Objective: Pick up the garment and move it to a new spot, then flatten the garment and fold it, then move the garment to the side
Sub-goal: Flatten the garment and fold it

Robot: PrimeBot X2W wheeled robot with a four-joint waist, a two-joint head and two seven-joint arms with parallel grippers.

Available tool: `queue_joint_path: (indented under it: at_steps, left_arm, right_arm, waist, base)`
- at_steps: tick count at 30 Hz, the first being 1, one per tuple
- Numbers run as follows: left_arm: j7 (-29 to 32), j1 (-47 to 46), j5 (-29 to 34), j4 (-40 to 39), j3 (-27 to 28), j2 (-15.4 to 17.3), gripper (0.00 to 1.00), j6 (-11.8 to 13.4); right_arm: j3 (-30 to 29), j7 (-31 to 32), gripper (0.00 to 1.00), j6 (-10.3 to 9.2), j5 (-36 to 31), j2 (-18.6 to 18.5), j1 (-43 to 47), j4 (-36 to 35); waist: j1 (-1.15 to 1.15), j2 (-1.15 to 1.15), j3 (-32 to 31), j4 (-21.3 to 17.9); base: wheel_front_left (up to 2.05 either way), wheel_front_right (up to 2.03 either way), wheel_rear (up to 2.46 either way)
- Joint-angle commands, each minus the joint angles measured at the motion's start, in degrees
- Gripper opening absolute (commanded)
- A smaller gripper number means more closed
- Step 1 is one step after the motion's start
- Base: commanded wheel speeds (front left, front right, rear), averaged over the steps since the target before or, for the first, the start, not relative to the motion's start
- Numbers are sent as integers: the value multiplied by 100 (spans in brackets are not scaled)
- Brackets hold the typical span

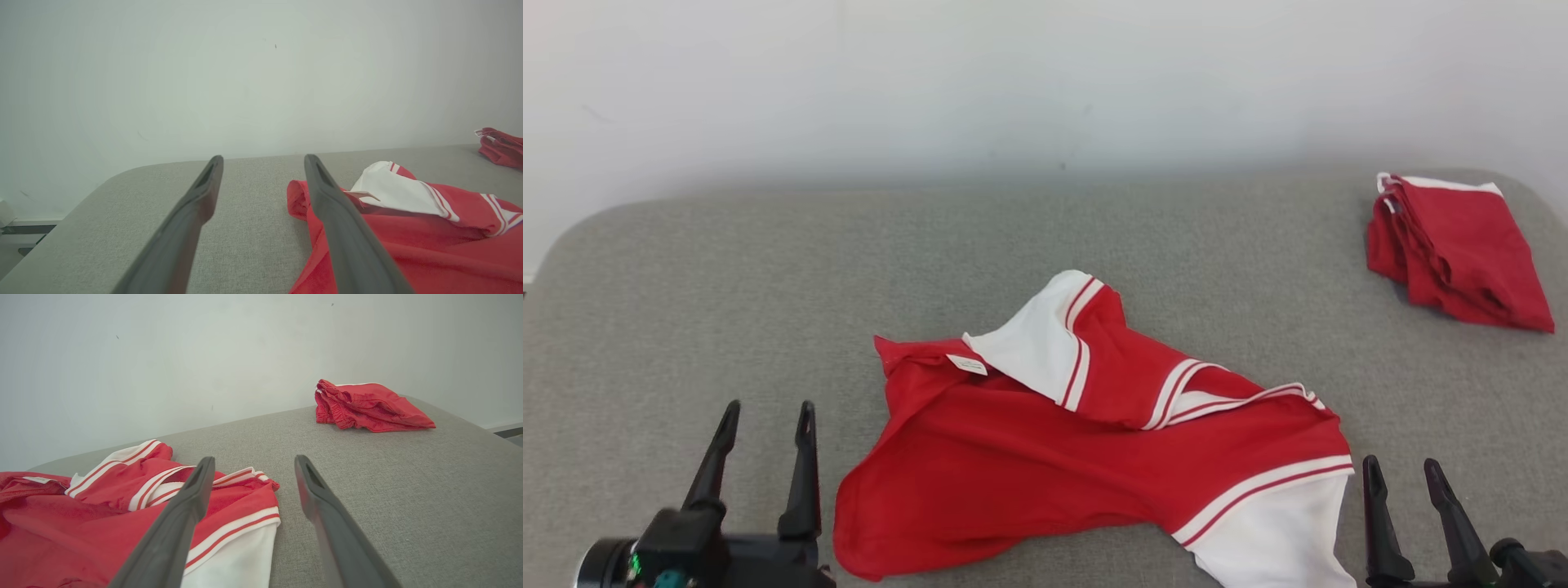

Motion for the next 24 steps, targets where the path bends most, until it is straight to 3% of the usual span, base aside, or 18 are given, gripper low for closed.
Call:
queue_joint_path:
  at_steps: [1, 13, 24]
  left_arm:
    - [-15, 198, 47, -126, 89, -65, 100, 43]
    - [-16, 1348, 309, -803, 469, -453, 100, 68]
    - [-16, 1519, 502, -809, 591, -579, 100, -28]
  right_arm:
    - [-21, -1, 100, -12, 1, -30, 85, -19]
    - [-188, -1, 100, -12, -8, 20, 473, -248]
    - [-46, 7, 100, -12, -168, 49, 570, -409]
  waist:
    - [1, 0, -218, 188]
    - [1, 0, -441, 477]
    - [1, 0, -505, 442]
  base:
    - [0, 0, 0]
    - [0, 0, 0]
    - [0, 0, 0]
